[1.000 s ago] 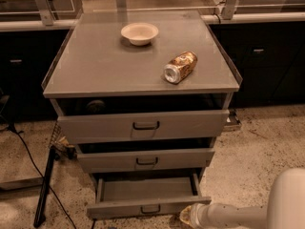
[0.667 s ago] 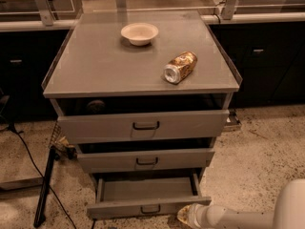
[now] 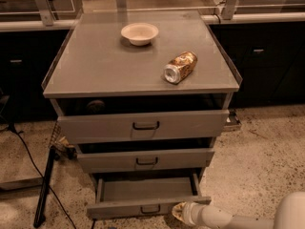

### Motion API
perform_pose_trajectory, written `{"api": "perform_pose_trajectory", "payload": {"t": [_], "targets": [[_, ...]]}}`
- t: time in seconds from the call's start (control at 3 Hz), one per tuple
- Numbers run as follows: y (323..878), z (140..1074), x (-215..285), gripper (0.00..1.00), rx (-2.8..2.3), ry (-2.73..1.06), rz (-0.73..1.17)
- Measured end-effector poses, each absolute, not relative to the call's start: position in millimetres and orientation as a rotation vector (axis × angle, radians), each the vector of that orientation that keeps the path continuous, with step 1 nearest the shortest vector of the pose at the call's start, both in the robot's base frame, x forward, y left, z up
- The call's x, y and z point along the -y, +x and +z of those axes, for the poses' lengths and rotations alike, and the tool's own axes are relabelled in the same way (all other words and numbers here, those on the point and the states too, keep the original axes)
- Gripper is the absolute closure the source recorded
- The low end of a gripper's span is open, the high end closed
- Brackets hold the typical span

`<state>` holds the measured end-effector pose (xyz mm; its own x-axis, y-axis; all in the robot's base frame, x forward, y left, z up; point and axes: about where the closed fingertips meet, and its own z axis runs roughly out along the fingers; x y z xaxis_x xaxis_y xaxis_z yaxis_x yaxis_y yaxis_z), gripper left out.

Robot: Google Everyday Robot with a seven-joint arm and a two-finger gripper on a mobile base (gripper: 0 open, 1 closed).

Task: Close bottom drawer

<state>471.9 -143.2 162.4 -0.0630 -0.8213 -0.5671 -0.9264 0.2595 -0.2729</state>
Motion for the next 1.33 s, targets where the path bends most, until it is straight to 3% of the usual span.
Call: {"api": "perform_pose_trajectory", "payload": {"t": [1.33], "targets": [[533,140,138,1.0,-1.822,-1.53,0.102]]}}
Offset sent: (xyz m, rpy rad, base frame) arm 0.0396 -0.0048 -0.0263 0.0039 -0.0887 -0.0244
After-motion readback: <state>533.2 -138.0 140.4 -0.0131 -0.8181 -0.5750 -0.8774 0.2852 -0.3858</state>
